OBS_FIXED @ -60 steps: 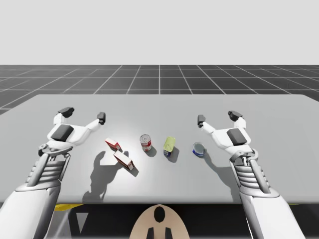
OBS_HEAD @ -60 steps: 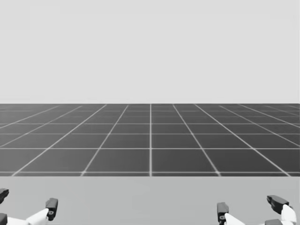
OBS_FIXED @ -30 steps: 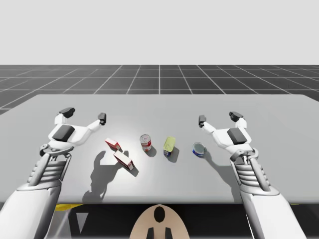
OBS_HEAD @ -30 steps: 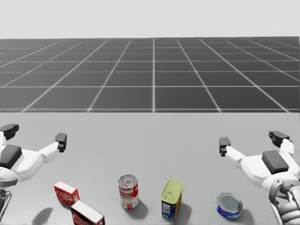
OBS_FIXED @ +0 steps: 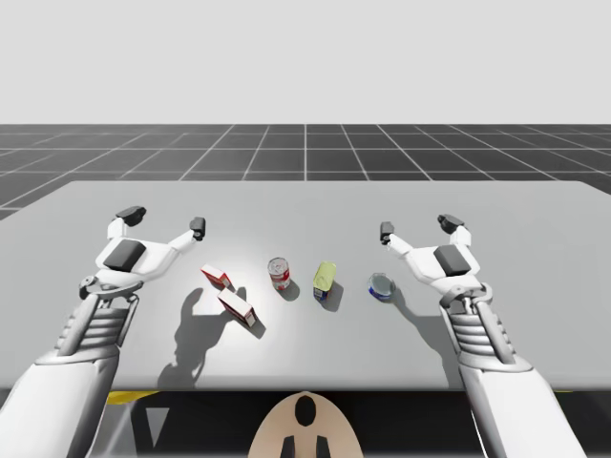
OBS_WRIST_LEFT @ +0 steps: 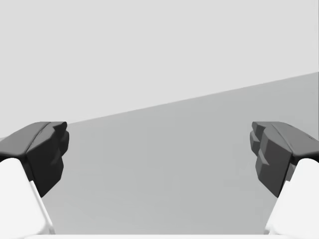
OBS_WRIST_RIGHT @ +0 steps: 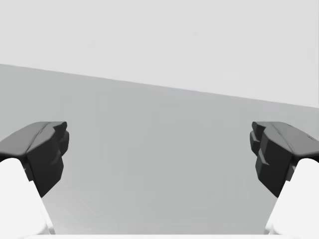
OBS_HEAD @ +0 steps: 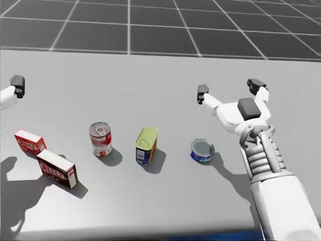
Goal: Lift the tuna fish can off the table.
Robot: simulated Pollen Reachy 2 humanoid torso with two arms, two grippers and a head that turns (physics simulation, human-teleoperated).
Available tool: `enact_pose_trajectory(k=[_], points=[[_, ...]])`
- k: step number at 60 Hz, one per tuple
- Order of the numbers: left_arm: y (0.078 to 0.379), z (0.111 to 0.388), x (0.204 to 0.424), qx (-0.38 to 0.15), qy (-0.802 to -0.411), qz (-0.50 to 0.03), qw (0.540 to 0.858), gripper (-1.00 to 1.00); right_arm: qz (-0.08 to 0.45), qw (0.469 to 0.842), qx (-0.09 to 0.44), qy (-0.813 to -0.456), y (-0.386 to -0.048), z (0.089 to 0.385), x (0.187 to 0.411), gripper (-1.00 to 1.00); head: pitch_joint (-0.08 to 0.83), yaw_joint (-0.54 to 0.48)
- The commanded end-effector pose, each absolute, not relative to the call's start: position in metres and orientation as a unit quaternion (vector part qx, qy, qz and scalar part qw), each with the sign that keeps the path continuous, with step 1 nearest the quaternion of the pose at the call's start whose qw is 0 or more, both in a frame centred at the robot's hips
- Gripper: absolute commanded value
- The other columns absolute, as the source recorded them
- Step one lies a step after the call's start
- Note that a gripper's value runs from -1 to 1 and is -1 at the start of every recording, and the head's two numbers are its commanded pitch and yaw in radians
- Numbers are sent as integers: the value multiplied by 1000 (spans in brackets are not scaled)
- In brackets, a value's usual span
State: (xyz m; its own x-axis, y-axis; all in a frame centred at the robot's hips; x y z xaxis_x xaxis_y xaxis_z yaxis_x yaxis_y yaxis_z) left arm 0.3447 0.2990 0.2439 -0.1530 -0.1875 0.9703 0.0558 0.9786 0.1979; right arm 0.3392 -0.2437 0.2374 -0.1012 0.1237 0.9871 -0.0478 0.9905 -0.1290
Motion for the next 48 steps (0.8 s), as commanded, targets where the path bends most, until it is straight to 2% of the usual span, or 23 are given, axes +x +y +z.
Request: enact_pose_trajectory(k=[1, 11, 18, 30, 37, 42, 48], points=[[299, 245, 345, 42, -755, -94, 647, -1000, 64, 671, -25, -738, -244, 236, 340, -1000, 612, -214], [298, 246, 345, 39, -757, -93, 646, -1000, 64, 671, -25, -738, -244, 236, 340, -1000, 668, -296], [298, 246, 345, 39, -757, -93, 646, -1000, 66, 671, -24, -738, -242, 236, 341, -1000, 699, -316], [298, 246, 345, 39, -757, -93, 646, -1000, 70, 672, -9, -737, -239, 241, 337, -1000, 702, -324], [298, 247, 344, 36, -758, -94, 644, -1000, 100, 692, 30, -714, -236, 241, 325, -1000, 695, -318], [297, 247, 344, 36, -758, -95, 645, -1000, 111, 697, 31, -708, -235, 243, 310, -1000, 694, -322], [297, 246, 345, 36, -757, -95, 645, -1000, 164, 706, 42, -688, -235, 243, 288, -1000, 696, -327]])
